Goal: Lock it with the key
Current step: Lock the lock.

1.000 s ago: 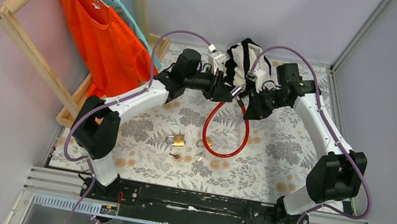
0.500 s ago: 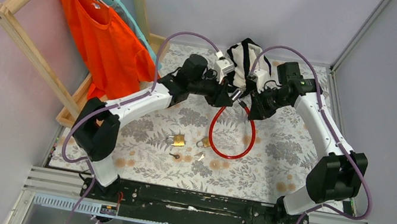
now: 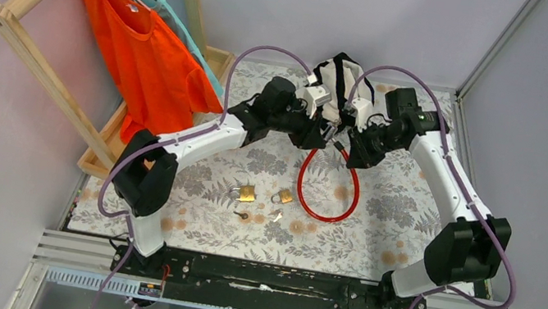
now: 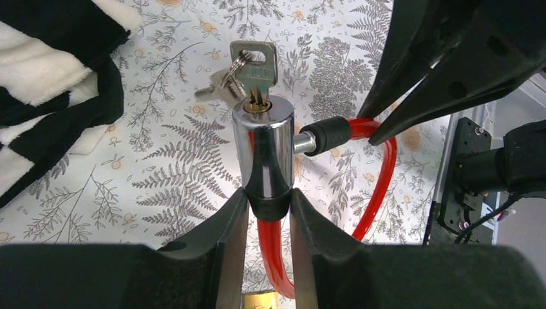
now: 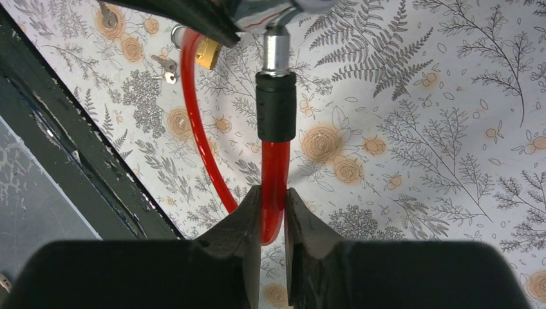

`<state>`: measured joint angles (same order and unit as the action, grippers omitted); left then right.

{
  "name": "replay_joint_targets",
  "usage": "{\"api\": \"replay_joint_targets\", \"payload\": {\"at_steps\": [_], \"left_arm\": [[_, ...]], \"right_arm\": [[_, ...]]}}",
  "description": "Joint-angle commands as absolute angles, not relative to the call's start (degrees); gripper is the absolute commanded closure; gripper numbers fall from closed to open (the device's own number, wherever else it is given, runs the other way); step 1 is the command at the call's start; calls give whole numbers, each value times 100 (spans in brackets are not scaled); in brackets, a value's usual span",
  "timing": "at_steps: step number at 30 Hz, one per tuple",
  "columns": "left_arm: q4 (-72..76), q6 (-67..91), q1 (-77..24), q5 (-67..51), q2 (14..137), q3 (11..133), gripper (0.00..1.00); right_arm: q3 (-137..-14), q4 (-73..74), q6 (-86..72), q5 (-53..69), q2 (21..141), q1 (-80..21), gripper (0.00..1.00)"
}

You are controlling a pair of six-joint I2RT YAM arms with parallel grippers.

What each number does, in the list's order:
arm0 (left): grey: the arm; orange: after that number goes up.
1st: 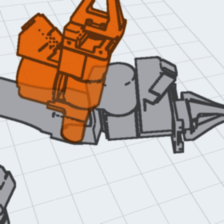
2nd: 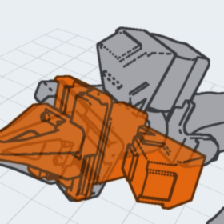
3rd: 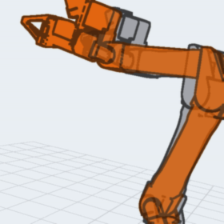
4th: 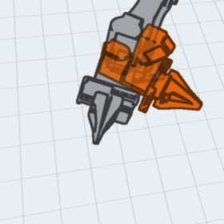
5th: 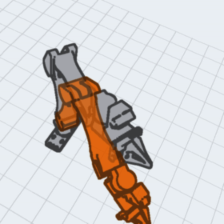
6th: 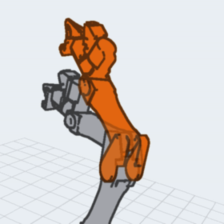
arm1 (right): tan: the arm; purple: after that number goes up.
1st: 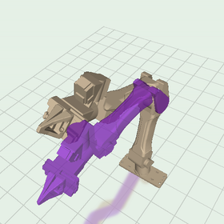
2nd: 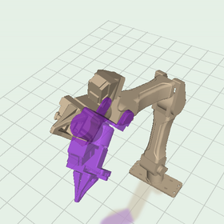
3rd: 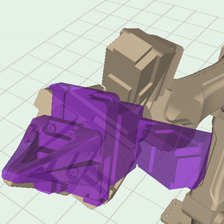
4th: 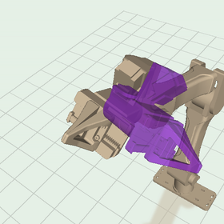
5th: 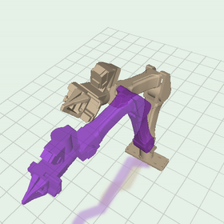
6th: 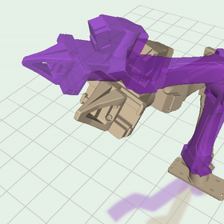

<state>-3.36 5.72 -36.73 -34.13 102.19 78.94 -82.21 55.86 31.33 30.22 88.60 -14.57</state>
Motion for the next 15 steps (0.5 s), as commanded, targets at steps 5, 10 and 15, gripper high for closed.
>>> {"api": "replay_joint_targets", "payload": {"at_steps": [5,10,15], "left_arm": [[344,583,-4017,-4599,10301,7883,100],[286,-147,-4017,-4805,9997,7476,100],[-61,-975,-4017,-4795,9821,7241,99]], "right_arm": [[-7968,4268,3188,4157,8258,-1556,99],[-7981,4274,3297,3951,8295,-1560,100],[-8095,4326,3340,3838,8268,-1560,100]]}}
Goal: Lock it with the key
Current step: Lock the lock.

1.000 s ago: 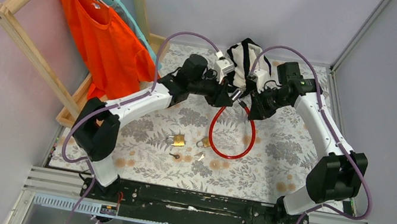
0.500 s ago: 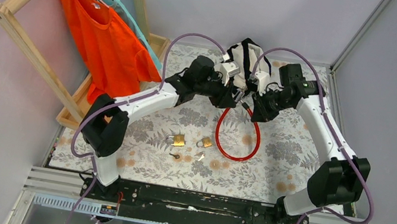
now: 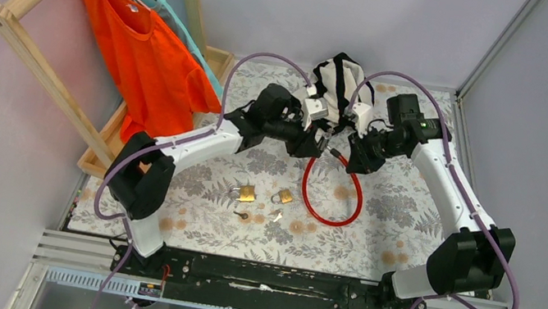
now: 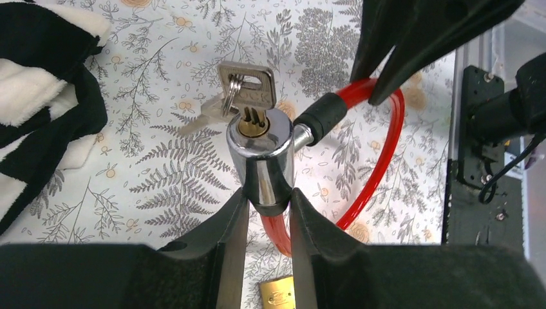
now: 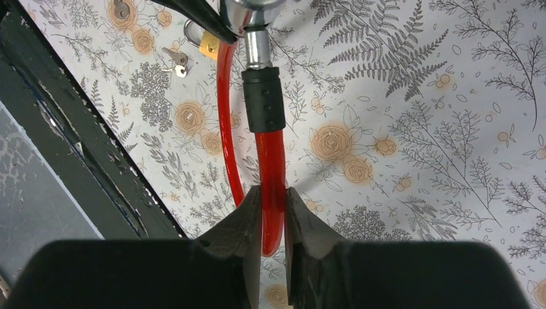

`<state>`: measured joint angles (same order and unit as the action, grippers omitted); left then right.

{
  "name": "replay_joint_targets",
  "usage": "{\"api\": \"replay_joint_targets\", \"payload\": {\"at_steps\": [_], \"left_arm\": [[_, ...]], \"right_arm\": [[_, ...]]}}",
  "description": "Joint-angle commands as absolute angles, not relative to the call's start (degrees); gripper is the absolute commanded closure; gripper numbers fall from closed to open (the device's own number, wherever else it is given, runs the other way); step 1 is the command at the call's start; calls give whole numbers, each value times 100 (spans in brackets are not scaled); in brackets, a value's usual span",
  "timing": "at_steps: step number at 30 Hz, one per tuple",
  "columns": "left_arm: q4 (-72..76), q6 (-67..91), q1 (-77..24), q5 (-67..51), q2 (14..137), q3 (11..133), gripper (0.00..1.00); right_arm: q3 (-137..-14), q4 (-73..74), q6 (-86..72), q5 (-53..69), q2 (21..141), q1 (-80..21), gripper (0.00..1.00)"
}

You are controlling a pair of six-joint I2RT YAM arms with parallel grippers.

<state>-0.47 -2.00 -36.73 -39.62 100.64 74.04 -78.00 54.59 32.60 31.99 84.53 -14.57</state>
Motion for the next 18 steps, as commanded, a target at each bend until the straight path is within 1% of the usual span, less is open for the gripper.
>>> {"api": "replay_joint_targets", "payload": {"at_steps": [1,7,10,13,18], "left_arm": [[-77,-1085,-4012,-4796,9785,7187,99],[-341,-1694,-4017,-4827,9689,7122,95],[-301,-1706,-4021,-4847,9630,7078,95],[-142,-1568,-4043,-4843,9602,7022,94],[-52,-1474,-4051,-4734,9526,6963,94]], "right_arm": [[-8118,4340,3352,3832,8261,-1558,100],[-8426,4947,3699,4163,8414,-1557,100],[-8443,5046,3732,4262,8440,-1564,100],[-8302,4912,3623,4399,8385,-1565,99],[-7825,4309,3439,4317,8213,-1567,94]]}}
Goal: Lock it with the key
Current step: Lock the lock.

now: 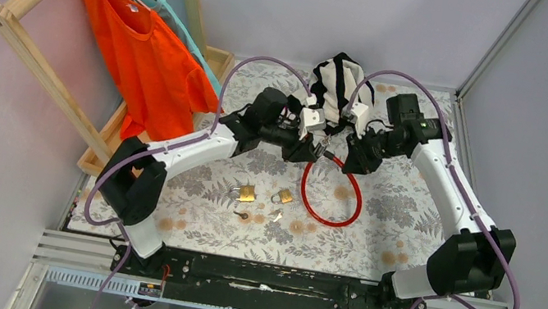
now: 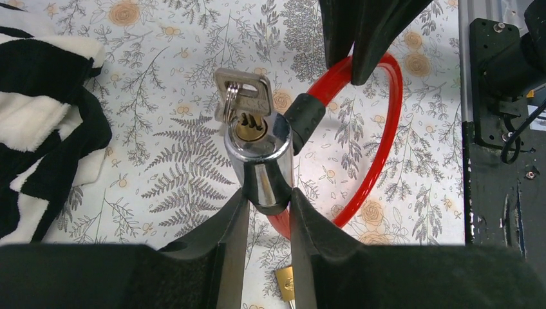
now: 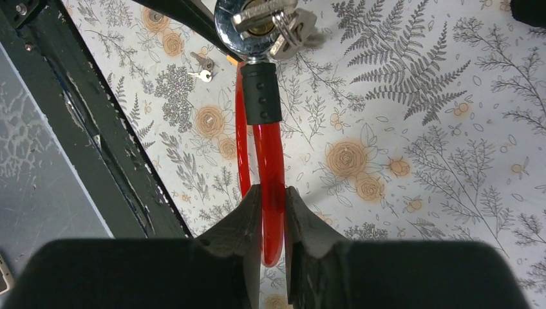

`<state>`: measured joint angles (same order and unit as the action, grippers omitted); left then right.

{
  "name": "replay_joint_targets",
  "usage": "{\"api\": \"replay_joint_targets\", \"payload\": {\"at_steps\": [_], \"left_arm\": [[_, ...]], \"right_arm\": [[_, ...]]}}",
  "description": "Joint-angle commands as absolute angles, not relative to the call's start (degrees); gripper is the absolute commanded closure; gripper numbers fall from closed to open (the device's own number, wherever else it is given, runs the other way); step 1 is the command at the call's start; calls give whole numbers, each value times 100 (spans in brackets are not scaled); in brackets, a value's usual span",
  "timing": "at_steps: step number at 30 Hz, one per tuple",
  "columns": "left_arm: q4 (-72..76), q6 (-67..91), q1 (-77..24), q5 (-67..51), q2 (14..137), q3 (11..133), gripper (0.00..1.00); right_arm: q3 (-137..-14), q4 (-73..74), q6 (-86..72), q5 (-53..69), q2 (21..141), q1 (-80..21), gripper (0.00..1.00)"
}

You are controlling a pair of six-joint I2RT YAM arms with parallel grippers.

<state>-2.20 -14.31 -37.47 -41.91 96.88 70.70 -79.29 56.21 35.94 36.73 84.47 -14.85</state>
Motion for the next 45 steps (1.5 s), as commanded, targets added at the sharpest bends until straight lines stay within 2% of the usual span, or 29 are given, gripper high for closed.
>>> {"api": "replay_joint_targets", "payload": {"at_steps": [1,6,24,26,31,35,39,45], "left_arm": [[-60,-1478,-4047,-4694,9507,6947,96],[-97,-1370,-4043,-4557,9415,6887,99],[321,-1011,-4071,-4272,9251,6510,100],[387,-964,-4074,-4263,9245,6466,100],[444,-943,-4070,-4227,9259,6415,100],[358,-1031,-4070,-4196,9331,6627,100],[9,-1243,-4070,-4146,9420,7118,100],[-642,-1836,-4067,-3983,9625,7858,98]], "right_arm": [[-7756,4186,3451,4263,8194,-1569,91],[-7461,3708,3367,4327,8201,-1565,82],[-6358,2448,2735,4857,8038,-1569,67],[-6263,2391,2705,4860,8026,-1565,68],[-6186,2322,2685,4843,7941,-1564,85],[-6478,2490,2830,4830,7886,-1559,94],[-6892,2653,3114,4615,7840,-1562,99],[-6900,1931,3263,3944,7653,-1562,100]]}}
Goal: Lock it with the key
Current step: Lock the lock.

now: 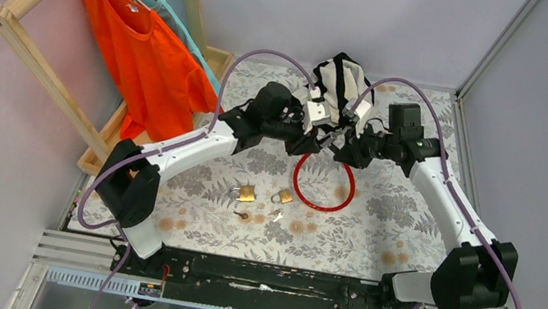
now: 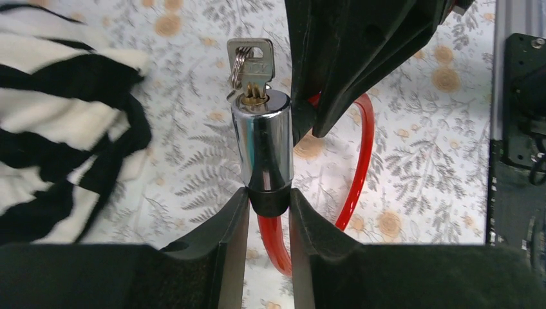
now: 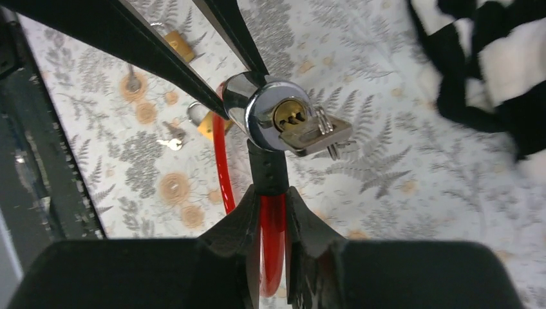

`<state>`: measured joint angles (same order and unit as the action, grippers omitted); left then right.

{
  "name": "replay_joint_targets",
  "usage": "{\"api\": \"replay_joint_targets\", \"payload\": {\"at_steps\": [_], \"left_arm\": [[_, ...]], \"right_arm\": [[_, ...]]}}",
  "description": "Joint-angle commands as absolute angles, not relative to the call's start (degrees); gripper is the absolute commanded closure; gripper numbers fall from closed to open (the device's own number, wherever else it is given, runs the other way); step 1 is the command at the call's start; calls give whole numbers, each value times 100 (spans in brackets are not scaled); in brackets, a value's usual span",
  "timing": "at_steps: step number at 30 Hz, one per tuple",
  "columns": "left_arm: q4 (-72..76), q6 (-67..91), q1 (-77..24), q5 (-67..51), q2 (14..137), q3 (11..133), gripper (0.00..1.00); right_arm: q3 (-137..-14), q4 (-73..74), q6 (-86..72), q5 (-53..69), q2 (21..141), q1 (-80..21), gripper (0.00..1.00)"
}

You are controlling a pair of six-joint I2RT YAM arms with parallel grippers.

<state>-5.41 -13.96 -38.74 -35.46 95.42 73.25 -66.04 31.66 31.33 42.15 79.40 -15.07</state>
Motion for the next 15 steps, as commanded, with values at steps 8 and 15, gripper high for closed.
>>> {"api": "replay_joint_targets", "payload": {"at_steps": [8,15], "left_arm": [[-772,-2243,-4094,-3872,9644,7864,96],[-773,-2477,-4299,-3707,9513,7449,99]], "right_arm": [[-6266,871,3509,3906,7462,-1562,95],[-5626,113,3468,4193,7273,-1564,92]]}}
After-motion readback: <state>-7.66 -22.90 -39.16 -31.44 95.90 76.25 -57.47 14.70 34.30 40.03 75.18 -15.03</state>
